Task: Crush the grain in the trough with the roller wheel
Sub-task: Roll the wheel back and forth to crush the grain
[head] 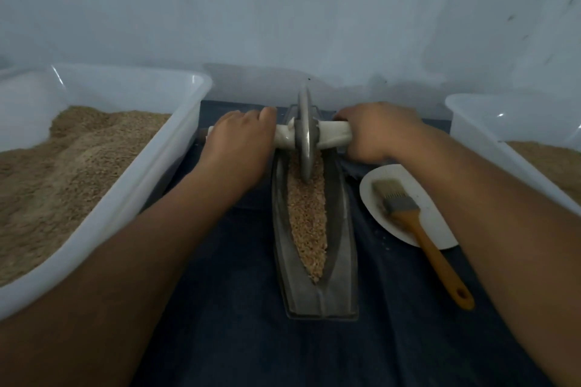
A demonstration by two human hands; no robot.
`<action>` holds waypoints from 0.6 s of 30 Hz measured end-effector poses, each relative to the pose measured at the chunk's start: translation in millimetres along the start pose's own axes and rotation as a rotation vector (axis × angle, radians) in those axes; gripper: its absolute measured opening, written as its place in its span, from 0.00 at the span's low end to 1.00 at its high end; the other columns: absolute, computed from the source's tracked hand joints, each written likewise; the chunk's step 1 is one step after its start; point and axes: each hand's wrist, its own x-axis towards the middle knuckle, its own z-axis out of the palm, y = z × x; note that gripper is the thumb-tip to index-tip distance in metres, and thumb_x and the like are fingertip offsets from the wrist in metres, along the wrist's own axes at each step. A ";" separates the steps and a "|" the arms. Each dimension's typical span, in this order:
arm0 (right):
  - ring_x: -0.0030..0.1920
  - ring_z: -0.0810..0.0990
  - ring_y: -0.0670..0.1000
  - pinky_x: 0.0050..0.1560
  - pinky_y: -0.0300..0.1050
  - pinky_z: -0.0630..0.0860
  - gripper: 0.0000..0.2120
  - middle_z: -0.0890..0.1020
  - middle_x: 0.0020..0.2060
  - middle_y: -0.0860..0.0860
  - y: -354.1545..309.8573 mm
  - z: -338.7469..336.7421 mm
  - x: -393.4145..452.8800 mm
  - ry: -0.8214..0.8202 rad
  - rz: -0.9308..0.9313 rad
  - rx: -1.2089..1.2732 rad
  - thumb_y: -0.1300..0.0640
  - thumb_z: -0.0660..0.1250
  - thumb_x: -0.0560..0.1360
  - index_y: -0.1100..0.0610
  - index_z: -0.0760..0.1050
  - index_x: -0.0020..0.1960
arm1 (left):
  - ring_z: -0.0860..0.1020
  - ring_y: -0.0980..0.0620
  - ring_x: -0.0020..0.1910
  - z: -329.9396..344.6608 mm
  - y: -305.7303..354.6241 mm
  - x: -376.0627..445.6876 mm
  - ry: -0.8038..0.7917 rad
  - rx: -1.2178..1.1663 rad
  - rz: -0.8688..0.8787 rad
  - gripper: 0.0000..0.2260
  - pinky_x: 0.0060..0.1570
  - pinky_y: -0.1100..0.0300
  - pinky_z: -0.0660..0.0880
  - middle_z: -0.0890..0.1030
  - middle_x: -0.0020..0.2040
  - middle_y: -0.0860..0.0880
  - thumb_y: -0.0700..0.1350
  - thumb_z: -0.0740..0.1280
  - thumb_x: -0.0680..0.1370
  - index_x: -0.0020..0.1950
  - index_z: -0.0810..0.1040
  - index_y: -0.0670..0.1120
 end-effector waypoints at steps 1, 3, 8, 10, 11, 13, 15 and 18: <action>0.46 0.77 0.52 0.36 0.44 0.68 0.17 0.81 0.49 0.47 -0.9 0.3 -3.1 0.016 0.001 -0.002 0.48 0.71 0.72 0.42 0.76 0.60 | 0.77 0.43 0.58 0.0 0.5 -3.2 0.003 -0.003 -0.005 0.23 0.60 0.50 0.73 0.78 0.61 0.44 0.42 0.69 0.77 0.70 0.66 0.44; 0.45 0.77 0.52 0.35 0.44 0.67 0.17 0.81 0.48 0.47 -2.4 1.7 -12.8 0.051 0.001 -0.002 0.48 0.72 0.72 0.42 0.76 0.60 | 0.77 0.45 0.57 -1.4 2.2 -10.1 0.032 0.013 0.001 0.23 0.60 0.51 0.72 0.78 0.60 0.45 0.43 0.70 0.76 0.69 0.67 0.45; 0.42 0.77 0.52 0.31 0.42 0.61 0.15 0.80 0.44 0.46 -9.2 6.1 -49.8 0.071 0.050 0.044 0.48 0.71 0.71 0.41 0.75 0.57 | 0.77 0.47 0.54 -15.9 12.4 -36.6 0.073 0.071 0.046 0.21 0.56 0.54 0.71 0.77 0.58 0.47 0.46 0.70 0.76 0.66 0.67 0.47; 0.44 0.79 0.53 0.33 0.44 0.63 0.15 0.81 0.45 0.46 -12.2 9.6 -70.4 0.127 0.050 0.057 0.48 0.69 0.73 0.41 0.74 0.59 | 0.75 0.48 0.54 -22.3 16.5 -53.4 0.074 0.097 0.069 0.22 0.58 0.54 0.70 0.76 0.58 0.48 0.46 0.70 0.74 0.65 0.67 0.48; 0.46 0.80 0.53 0.34 0.45 0.64 0.15 0.82 0.46 0.46 -14.0 10.6 -80.9 0.162 0.043 0.058 0.47 0.69 0.74 0.41 0.74 0.60 | 0.75 0.48 0.55 -25.6 18.0 -61.4 0.072 0.102 0.080 0.24 0.59 0.54 0.70 0.76 0.59 0.48 0.47 0.71 0.74 0.66 0.66 0.48; 0.47 0.81 0.53 0.35 0.46 0.62 0.16 0.82 0.48 0.46 -19.0 9.4 -100.1 0.231 0.016 0.053 0.47 0.68 0.74 0.41 0.74 0.61 | 0.74 0.48 0.57 -32.3 19.8 -77.4 0.052 0.094 0.091 0.28 0.63 0.54 0.69 0.75 0.61 0.48 0.48 0.72 0.73 0.69 0.64 0.48; 0.46 0.81 0.54 0.37 0.47 0.64 0.16 0.82 0.47 0.47 -25.4 5.4 -116.1 0.299 -0.013 0.038 0.47 0.67 0.74 0.44 0.75 0.62 | 0.73 0.48 0.58 -38.3 19.9 -92.2 0.032 0.084 0.094 0.30 0.64 0.54 0.68 0.74 0.63 0.48 0.50 0.72 0.73 0.71 0.62 0.48; 0.47 0.79 0.55 0.41 0.48 0.65 0.15 0.81 0.48 0.48 -33.1 -0.8 -133.0 0.358 -0.037 -0.001 0.50 0.67 0.75 0.47 0.75 0.61 | 0.72 0.50 0.61 -44.6 18.7 -111.0 0.030 0.028 0.088 0.33 0.66 0.56 0.66 0.73 0.65 0.50 0.50 0.72 0.73 0.73 0.59 0.48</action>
